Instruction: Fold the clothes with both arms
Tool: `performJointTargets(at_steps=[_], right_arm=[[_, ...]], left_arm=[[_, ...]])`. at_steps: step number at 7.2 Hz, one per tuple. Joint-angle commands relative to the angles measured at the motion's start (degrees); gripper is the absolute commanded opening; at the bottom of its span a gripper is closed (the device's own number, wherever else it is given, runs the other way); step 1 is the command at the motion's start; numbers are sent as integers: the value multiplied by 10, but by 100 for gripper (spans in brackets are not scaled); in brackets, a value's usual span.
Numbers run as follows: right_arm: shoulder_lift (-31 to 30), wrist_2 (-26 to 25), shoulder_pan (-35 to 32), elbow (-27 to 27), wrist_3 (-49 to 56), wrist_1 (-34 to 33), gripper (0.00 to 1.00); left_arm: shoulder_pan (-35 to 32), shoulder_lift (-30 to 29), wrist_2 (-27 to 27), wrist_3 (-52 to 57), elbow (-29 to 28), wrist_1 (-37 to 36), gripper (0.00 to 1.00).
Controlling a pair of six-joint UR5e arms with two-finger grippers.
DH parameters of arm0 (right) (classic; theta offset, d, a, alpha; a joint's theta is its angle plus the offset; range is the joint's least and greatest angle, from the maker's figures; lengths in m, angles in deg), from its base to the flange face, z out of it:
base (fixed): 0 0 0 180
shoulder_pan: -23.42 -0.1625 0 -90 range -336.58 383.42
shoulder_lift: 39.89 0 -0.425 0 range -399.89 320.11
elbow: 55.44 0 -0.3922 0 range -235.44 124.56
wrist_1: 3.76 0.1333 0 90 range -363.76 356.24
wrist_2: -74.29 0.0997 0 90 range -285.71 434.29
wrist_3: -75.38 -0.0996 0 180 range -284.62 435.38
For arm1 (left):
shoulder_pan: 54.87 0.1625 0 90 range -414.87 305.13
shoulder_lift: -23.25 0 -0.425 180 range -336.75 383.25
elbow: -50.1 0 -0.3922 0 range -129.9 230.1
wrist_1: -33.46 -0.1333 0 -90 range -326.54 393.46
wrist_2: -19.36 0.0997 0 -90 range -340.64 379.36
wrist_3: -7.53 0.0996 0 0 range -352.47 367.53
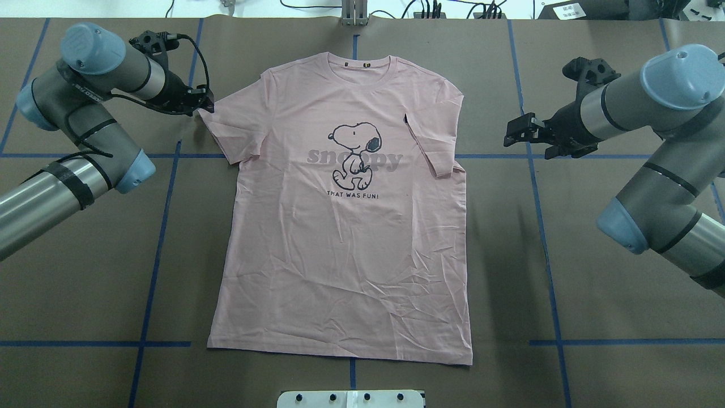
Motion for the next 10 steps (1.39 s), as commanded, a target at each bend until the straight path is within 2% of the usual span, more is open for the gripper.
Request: performJointTargets(at_steps=[1,3,4,5,7,8,9,10], right_arm=[[0,0,0,0,0,0,100],[4,-1,2,-6,0,0,100],[5,-1,3,-6,1,0,100],[6,-1,4,-7,2,0,100],[6,1,5,-20,13,10,100],[6,1,5,-40,11,48,100],[6,3,5,-63,4,97,100],[1,3,5,-73,1,132,100]], left_arm=[[1,-3,2,0,-4,0,1],[0,-3,0,-2,23,1,0],[0,2,-3,-3,66,-11,0],[4,-1,-2,-17,85,-21,0],[51,-16,3,-116,132,-37,0],[73,-50,35,-146,125,-59,0],[85,-85,62,-144,85,-76,0],[85,-114,65,-142,38,-74,0]])
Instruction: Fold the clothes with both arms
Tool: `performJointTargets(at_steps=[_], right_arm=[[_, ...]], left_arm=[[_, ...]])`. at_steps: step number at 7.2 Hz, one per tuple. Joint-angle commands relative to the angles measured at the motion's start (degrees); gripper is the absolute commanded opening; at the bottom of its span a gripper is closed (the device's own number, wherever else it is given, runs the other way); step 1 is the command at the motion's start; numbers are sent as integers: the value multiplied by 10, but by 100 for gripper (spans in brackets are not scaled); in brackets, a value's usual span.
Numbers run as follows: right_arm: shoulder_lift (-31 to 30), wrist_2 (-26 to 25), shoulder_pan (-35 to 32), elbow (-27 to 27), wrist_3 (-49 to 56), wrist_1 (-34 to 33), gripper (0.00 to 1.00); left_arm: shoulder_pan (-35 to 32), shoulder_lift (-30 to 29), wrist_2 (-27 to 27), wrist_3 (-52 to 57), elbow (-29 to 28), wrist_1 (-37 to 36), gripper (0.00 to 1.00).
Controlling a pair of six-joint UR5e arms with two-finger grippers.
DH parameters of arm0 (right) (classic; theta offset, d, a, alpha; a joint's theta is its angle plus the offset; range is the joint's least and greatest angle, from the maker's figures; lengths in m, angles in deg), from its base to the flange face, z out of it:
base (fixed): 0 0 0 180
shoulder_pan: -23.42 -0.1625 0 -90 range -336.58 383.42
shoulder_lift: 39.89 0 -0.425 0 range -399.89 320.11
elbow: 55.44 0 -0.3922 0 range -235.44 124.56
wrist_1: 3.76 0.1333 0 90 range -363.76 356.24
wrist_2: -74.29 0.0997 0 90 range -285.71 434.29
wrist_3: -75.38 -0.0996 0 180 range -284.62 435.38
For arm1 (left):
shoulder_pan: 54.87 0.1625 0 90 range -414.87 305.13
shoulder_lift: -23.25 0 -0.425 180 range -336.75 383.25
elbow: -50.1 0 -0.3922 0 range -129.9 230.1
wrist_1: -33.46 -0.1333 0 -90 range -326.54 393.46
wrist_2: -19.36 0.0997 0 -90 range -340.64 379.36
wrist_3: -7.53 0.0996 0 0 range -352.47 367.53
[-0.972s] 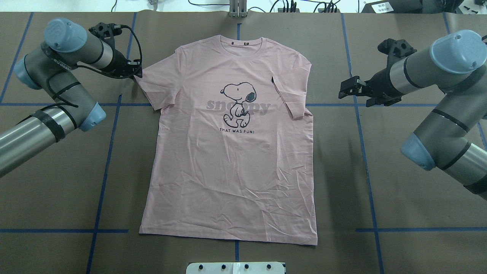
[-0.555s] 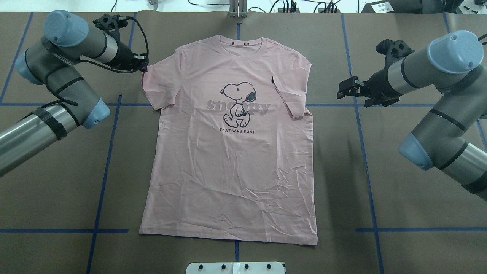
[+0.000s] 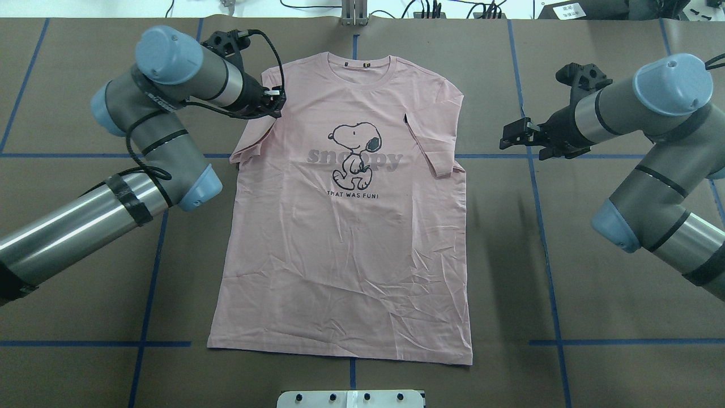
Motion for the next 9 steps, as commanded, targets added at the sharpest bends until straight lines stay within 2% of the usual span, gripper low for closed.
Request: performJointTargets(at_steps=[1,3,5,6,7,8,9], right_arm=[[-4,1,0,-27,-5,67,100],[-3,1,1,-25,-5,69,100],[-5,2,1,-22,-19,99,100],[-5,0,3,-24,-44,109,100],[-5,-5,12,-26,-61,121,100],[-5,-34,18,-19,-76,121,100],[2,-38,32,-15,-77,115,100]], left_arm=[[8,-46,40,-4,-57,-4,0],[7,-50,45,-5,-64,-4,0],[8,-64,72,-8,-75,2,0],[13,-65,72,-9,-73,3,68],[15,-59,72,-18,-57,4,75],[17,-36,70,-47,-6,4,77],[36,14,69,-71,76,4,77]])
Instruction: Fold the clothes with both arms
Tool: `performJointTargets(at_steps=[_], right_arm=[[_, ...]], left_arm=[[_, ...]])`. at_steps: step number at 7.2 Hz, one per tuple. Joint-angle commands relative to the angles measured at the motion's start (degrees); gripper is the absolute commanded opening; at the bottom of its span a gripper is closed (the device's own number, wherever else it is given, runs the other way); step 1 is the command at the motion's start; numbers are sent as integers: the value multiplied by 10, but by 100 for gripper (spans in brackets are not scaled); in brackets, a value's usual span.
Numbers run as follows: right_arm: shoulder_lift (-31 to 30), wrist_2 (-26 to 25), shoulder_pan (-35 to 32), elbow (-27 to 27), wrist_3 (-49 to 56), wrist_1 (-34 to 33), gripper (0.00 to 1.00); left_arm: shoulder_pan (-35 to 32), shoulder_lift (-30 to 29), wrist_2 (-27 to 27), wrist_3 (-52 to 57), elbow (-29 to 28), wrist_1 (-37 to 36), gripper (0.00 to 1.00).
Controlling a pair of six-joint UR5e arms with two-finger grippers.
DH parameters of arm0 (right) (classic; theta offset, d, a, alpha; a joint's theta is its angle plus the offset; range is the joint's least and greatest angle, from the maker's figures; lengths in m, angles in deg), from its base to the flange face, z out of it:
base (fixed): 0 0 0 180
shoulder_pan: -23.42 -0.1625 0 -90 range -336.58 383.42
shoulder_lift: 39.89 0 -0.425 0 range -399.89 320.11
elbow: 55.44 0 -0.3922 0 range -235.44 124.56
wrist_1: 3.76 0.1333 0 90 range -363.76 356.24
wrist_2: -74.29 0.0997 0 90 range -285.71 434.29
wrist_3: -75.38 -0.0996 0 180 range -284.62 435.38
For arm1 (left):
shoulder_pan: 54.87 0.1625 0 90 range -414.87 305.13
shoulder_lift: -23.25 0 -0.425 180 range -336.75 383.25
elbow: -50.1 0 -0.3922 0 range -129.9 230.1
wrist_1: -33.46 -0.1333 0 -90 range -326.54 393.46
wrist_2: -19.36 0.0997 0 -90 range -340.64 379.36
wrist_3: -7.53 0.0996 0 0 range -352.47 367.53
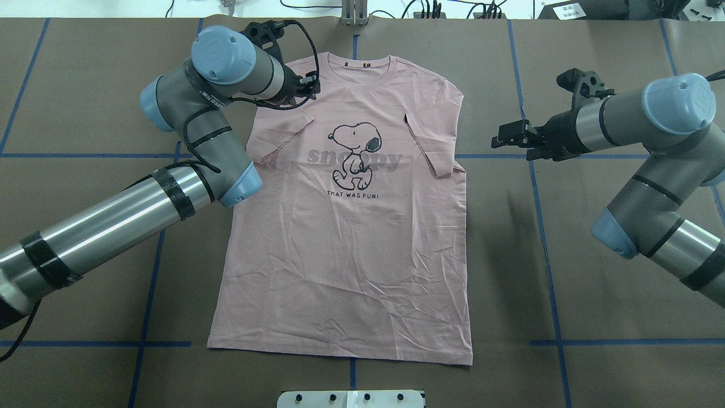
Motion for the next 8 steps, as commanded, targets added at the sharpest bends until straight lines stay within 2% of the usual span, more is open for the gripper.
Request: performJointTargets(at_steps=[1,2,3,4,5,6,7,8], right_arm=[[-6,-18,31,33,-49,-5,100],[-28,-29,81,72,-153,-6,100],[-60,-69,137,117,-207,-6,100],[-86,-149,212,161,-233,-21,100],[-88,-219,275,214,-239,-115,99],[-88,-269,334,239,-269,-192,94],[-89,-282,362,246,-324,-206,90],[-90,-288,382,267,-361,-254,87]], left_arm=[[30,76,-2,-29,142,-7,77],[34,104,-3,-28,183,-9,77],[34,127,-11,-28,199,-3,77],[34,133,-35,-27,206,-2,77],[32,133,-39,-27,209,-2,77],[32,135,-41,-27,210,-2,77],[32,133,-41,-28,210,-2,77],[32,135,-41,-28,209,-2,77]])
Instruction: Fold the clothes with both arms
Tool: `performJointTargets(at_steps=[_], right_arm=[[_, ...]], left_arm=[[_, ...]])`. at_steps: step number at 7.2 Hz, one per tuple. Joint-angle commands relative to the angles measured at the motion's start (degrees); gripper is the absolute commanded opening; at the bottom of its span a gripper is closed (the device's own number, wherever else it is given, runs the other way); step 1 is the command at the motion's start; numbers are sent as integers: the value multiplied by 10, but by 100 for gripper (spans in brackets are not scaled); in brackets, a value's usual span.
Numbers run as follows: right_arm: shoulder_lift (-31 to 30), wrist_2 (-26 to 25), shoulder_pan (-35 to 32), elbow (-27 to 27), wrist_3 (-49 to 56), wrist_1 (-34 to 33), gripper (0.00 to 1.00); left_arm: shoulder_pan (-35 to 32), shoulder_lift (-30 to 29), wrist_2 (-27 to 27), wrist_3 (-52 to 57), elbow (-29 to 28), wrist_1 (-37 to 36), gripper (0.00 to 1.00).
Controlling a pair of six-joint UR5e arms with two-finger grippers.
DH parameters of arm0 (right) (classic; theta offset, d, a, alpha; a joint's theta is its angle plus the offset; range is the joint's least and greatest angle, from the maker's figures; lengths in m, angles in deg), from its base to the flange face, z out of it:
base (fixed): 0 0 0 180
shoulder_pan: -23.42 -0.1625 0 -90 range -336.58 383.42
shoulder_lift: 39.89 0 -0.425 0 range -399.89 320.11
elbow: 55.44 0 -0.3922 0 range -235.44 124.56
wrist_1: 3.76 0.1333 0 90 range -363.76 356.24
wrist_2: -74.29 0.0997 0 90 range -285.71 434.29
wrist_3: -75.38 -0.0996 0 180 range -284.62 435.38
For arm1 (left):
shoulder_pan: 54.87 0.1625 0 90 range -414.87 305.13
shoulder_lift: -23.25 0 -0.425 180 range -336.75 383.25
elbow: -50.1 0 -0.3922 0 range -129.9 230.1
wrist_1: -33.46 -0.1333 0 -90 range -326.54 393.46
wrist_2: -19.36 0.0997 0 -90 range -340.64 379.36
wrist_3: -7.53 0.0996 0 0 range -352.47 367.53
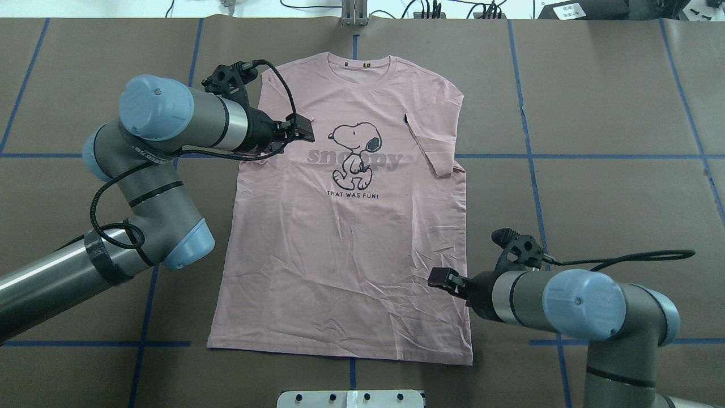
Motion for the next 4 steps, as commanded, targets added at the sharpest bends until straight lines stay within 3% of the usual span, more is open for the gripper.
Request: performJointTargets(at_steps=[1,2,4], right_arm=[[-1,-19,53,49,-69,-114,76],[-2,-20,71,64,-80,-155,70],[-9,-73,110,63,-139,-159,70]], left_arm=[[0,1,-1,0,0,0,77],[0,1,-1,0,-1,0,77],[1,1,-1,0,-2,0,77]])
